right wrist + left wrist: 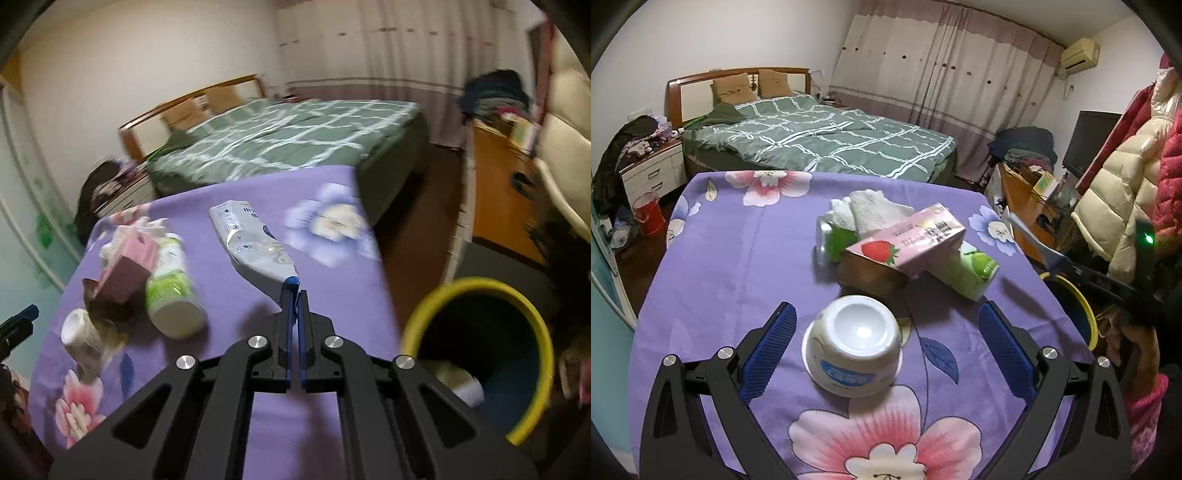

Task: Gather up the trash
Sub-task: 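Carry the white tube over the yellow bin and open the right tool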

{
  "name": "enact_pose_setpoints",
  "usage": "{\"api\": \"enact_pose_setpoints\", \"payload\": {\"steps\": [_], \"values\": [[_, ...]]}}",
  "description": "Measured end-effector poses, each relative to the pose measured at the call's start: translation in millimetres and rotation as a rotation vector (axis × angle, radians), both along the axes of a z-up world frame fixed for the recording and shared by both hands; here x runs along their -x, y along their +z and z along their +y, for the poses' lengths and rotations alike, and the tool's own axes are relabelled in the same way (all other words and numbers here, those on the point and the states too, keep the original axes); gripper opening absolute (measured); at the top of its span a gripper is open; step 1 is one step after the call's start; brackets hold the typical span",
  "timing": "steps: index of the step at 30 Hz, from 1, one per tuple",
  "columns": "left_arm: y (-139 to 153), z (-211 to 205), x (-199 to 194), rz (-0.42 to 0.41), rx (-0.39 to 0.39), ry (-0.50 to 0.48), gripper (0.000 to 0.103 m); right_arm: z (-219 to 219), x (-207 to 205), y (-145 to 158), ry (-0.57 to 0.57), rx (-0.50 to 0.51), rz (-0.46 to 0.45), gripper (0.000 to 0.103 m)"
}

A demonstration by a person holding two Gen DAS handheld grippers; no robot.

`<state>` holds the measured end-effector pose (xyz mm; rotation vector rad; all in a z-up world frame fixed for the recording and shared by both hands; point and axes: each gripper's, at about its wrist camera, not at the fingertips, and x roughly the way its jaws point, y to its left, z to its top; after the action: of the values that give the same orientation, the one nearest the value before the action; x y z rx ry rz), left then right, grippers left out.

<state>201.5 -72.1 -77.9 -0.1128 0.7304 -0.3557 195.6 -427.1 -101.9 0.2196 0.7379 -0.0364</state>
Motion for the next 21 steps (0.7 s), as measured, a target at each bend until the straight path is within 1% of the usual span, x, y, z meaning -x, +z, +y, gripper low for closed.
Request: {"api": "enact_pose_setpoints", "payload": {"steps": [5,9,16,18,21], "values": [[-0.8,-5.7,8.4,0.001,-0.001,-0.017,0.097,-46.0,47.1,-12.2,-0.176,-0.001,0.012,0.002],[0.5,-9.1,13.0,0.0,-0.003,-0.024,0.097,-76.6,68.4,-33.4,-0.287,0.001,0.059,0.002],[-1.2,-16.9,18.8,0.011,-0.016,-0.036,0.097,-107.5,74.1,-62.0,-0.387,0.002,0.114,0.003],[-2.4,-17.8,18.5,0.015,-0.021,-0.035,0.097,-114.2,74.9,-67.5,-0.415,-0.001,0.126,0.003],[-4.0,-18.0,16.8,0.021,-0.026,-0.033,0.097,-116.5,77.6,-70.3,-0.429,-0.021,0.123,0.004]]}}
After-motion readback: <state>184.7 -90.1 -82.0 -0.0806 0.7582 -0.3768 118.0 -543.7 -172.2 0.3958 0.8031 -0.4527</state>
